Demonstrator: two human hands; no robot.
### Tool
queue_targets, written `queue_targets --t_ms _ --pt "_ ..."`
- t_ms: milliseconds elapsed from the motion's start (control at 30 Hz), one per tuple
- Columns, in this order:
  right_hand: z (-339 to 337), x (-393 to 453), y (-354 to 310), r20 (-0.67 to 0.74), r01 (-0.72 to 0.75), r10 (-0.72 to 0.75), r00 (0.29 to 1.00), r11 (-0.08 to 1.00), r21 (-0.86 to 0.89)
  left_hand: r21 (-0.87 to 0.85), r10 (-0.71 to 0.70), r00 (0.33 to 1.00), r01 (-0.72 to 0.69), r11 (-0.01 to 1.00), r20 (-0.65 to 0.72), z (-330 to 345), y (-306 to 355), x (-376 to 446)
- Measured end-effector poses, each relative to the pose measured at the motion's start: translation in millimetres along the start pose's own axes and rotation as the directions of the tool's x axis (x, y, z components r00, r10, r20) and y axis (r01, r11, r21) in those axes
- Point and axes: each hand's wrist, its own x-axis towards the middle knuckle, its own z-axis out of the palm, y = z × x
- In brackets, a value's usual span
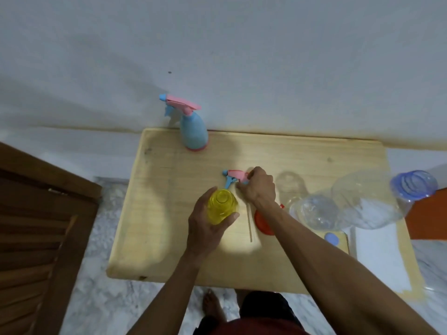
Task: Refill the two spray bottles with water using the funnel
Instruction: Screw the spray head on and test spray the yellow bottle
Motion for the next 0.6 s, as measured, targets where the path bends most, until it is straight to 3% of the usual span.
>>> queue_targets --t_ms 167,300,467,600 --pt "-16.6 -7.1 -6.7 -0.080 0.053 -0.038 0.996 0.981 0.187 -0.060 -0.011 0.999 0.008 0.998 -0.048 -10.1 6.9 0.5" --pt "-50.6 -27.9 -25.3 -0.224 0.195 -0.123 0.967 0.922 0.335 -0.148 -0.029 0.997 0.019 0.989 -0.068 -27.0 20.5 1.6" --pt "-106.5 -74.1 -63.3 -0.396 0.425 -0.247 0.885 0.775 0.467 -0.238 0.026 0.999 -0.035 0.970 -0.040 -51.5 46.6 -6.4" --pt "-145.9 -123.3 -90.0 -0.534 0.608 -0.323 0.781 0.590 0.532 -0.296 0.061 0.997 -0.074 0.952 -0.051 -68.1 62.8 -21.6"
